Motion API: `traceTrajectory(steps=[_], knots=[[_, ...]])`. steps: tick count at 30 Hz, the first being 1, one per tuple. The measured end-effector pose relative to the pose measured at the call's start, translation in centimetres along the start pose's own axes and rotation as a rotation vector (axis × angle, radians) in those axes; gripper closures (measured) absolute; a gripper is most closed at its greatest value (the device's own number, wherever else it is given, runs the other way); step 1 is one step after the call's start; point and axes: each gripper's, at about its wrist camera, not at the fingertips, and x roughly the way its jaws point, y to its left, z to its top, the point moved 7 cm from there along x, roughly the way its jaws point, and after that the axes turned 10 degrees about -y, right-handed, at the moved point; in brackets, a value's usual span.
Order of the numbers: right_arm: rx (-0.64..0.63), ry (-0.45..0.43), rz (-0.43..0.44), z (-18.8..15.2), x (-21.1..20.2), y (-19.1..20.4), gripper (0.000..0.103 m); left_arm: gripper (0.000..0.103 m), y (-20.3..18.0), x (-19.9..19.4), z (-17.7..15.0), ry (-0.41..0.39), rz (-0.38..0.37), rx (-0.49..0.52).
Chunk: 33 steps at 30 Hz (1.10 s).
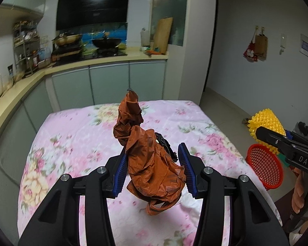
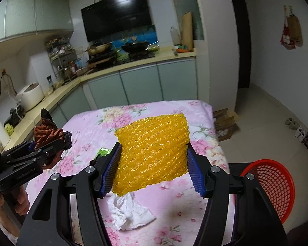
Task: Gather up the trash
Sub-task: 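Carry both items over the red wastebasket and open both tools to drop them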
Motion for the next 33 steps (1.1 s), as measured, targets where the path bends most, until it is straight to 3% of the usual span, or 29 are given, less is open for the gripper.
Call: traceTrajectory(steps=[8,33], knots=[[0.043,-0.062,-0.093,1.5,-2.2,-3.7,0.044,0.057,-3.8,0.9,1.5,-0.023,-0.058,0.055],[0.140,-0.132,-0.249,1.7,-6.8,-11.2,0.044,0.057,-13.8,4.4,2.4,0.000,-0.225,0.127]])
